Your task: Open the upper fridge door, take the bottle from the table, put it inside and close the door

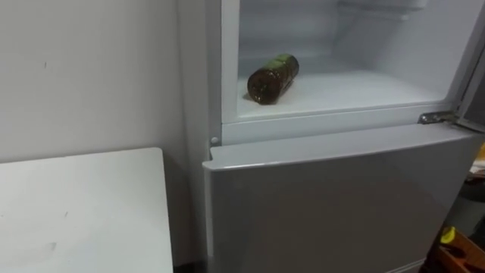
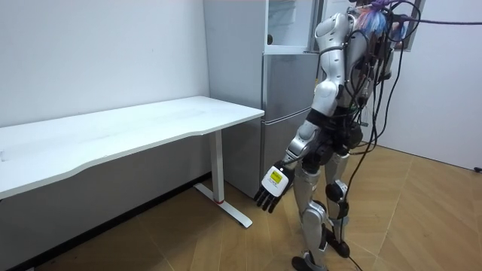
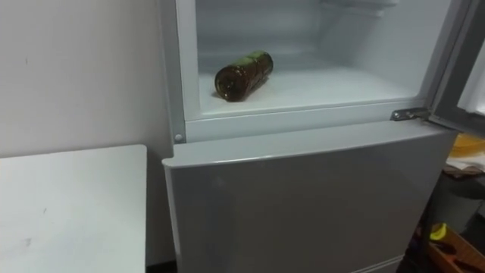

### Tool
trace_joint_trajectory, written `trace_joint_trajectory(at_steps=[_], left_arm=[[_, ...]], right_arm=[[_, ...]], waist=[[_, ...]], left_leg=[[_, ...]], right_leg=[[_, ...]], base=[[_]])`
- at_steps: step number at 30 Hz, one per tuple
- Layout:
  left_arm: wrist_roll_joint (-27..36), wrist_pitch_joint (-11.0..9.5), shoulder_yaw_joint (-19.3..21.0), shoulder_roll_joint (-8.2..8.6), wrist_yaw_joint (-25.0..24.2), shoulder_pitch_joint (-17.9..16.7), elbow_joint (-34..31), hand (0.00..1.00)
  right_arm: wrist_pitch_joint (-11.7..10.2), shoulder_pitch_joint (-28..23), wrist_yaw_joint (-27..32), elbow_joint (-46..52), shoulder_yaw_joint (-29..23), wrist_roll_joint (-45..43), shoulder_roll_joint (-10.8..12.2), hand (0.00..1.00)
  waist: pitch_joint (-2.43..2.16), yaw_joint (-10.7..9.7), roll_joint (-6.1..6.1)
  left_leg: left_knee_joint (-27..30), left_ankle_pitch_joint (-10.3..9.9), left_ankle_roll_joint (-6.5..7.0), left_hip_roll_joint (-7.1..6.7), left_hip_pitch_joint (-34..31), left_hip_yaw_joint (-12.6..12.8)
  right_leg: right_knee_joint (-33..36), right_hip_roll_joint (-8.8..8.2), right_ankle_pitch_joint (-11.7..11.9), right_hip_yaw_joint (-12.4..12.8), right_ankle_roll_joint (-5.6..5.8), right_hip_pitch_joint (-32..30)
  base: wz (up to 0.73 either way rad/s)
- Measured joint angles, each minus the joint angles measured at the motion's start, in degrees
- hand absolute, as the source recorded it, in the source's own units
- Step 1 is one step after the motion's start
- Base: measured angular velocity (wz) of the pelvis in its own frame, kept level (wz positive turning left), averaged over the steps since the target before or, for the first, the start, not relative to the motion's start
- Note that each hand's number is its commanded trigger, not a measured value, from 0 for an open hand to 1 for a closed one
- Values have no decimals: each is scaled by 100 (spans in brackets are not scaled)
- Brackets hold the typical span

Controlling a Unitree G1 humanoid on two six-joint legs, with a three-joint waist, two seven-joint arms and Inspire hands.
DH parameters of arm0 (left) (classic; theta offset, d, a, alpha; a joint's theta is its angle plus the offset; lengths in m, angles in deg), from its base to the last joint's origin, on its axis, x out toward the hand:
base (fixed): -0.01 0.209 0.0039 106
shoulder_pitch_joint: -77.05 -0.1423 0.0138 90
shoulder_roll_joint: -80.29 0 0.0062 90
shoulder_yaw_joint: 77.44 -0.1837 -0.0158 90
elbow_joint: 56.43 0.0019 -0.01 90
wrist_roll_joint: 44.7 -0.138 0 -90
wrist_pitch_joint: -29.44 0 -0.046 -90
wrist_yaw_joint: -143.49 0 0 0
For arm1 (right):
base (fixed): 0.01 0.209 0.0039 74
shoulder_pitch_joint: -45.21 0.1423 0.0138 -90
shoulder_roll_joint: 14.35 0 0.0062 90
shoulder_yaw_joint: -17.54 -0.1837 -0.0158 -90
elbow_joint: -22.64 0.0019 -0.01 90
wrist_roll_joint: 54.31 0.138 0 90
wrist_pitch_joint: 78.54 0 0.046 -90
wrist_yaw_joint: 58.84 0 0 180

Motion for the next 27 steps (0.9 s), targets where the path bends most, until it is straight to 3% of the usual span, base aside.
trace_joint_trajectory(at_steps=[9,13,18,23,27], left_arm=[[-220,6,3,1,-223,-2,129,0],[-236,-17,0,10,-220,1,189,0],[-272,-44,-38,11,-227,38,329,0],[-275,-95,-198,12,-343,113,617,0],[-300,-127,-255,22,-374,244,821,0]], right_arm=[[53,61,6,4,30,-5,0,0],[52,60,6,101,141,-16,5,0],[-79,39,5,182,281,-95,29,0],[-346,-257,-2,646,500,-710,410,0],[-432,-495,-25,885,825,-1033,462,0]], waist=[[-6,13,9],[-4,7,0],[0,39,29],[-7,148,114],[-4,169,197]], left_leg=[[18,0,-1,-3,11,-6],[53,1,0,-49,5,-5],[93,1,1,-58,-46,9],[96,1,1,-54,-4,21],[84,0,1,-54,14,47]], right_leg=[[113,-18,-27,-1,-18,-28],[321,-88,-148,32,-19,-142],[407,-107,-171,49,-29,-221],[408,-89,-167,96,-33,-196],[416,-57,-160,214,-33,-215]], base=[[0],[0],[-1],[-4],[-13]])
